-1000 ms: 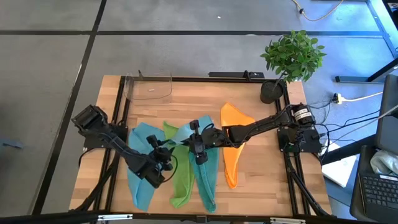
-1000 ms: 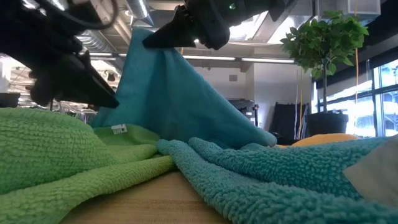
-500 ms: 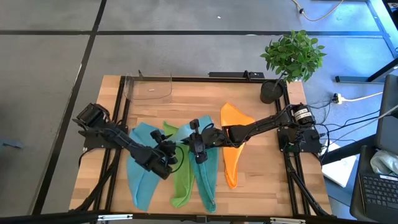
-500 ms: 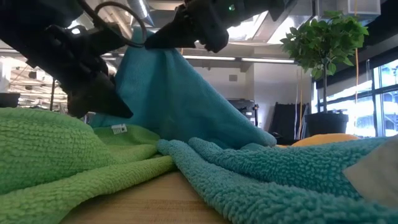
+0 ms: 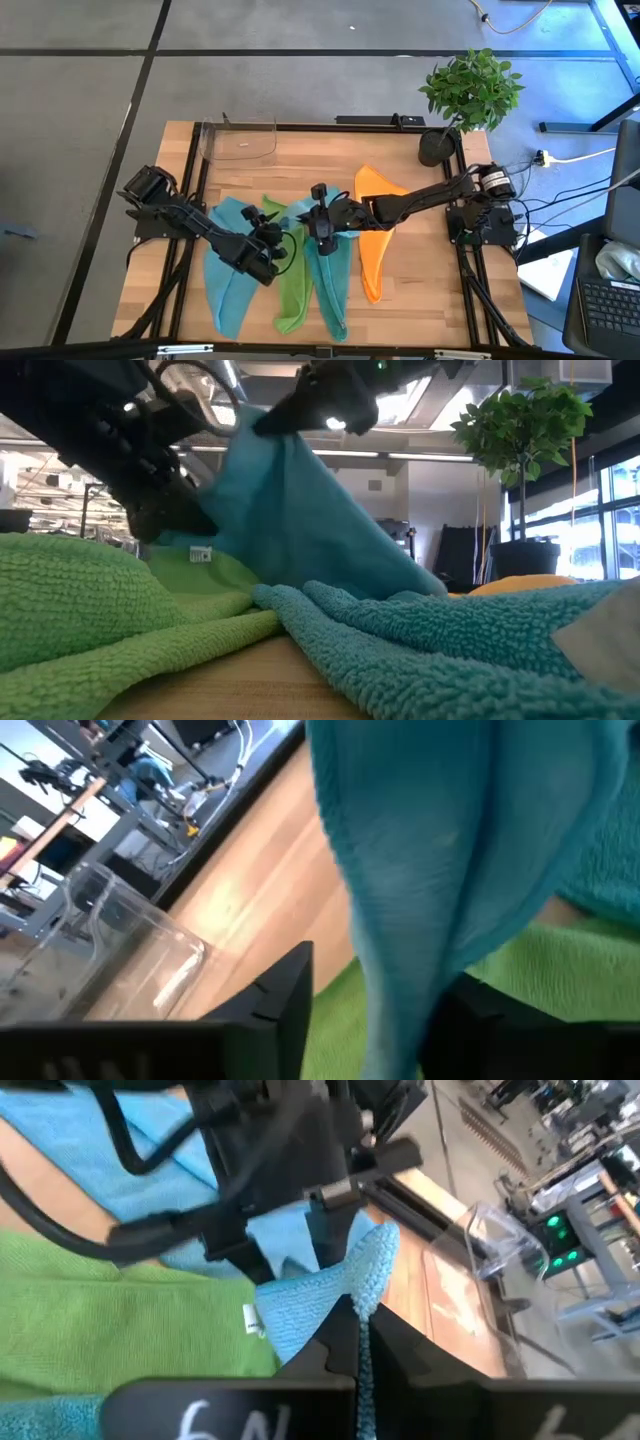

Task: Fold microfiber towels
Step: Fold the light blue microfiber cloth

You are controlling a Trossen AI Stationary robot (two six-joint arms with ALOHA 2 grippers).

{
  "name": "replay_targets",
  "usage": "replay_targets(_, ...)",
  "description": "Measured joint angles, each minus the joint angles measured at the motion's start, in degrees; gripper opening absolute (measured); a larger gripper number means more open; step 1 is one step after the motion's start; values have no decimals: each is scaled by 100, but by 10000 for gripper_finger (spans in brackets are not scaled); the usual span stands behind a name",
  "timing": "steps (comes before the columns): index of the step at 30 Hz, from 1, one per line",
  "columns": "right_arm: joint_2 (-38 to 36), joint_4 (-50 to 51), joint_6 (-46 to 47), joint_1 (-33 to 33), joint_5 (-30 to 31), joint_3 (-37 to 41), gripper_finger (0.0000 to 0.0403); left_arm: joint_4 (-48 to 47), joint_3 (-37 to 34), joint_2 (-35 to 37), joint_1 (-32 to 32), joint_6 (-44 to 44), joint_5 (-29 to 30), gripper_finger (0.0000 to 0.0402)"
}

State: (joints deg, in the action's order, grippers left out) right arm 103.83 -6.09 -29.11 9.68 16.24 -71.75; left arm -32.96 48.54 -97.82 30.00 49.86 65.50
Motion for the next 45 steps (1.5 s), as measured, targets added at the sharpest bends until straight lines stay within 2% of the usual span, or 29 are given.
replay_targets(5,-4,143,26,-77,12,0,6,-58,96,0,0,-333,-84,59)
replay_targets(9,-103,259,-11,-134,47,0,6,-702,295,0,0,-347,-335,8)
replay_targets(16,-441,508,-371,-281,60,0,6,-3147,1223,2,-71,220,-217,1)
replay_targets(21,-679,469,-724,-589,-154,0,6,-4715,1808,173,-451,343,-9,1)
replay_targets(24,-802,446,-902,-836,-196,0,6,-5167,2042,364,-754,13,41,1)
replay_targets(28,-944,263,-1480,-1194,-346,-2,9,-5314,2371,701,-1158,-737,153,0)
replay_targets(33,-1008,192,-1647,-1594,-1268,-9,13,-5316,2767,1080,-1554,-1591,-2,0)
replay_targets(37,-1008,294,-1414,-1672,-1652,-11,11,-5271,3015,1236,-1638,-1892,-543,0)
replay_targets(41,-1008,837,-769,-1513,-2214,-11,9,-5002,3123,1241,-1458,-1769,-1802,0)
replay_targets(45,-1008,1432,-262,-1179,-2861,-11,14,-4476,3128,1183,-1067,-1694,-2811,0)
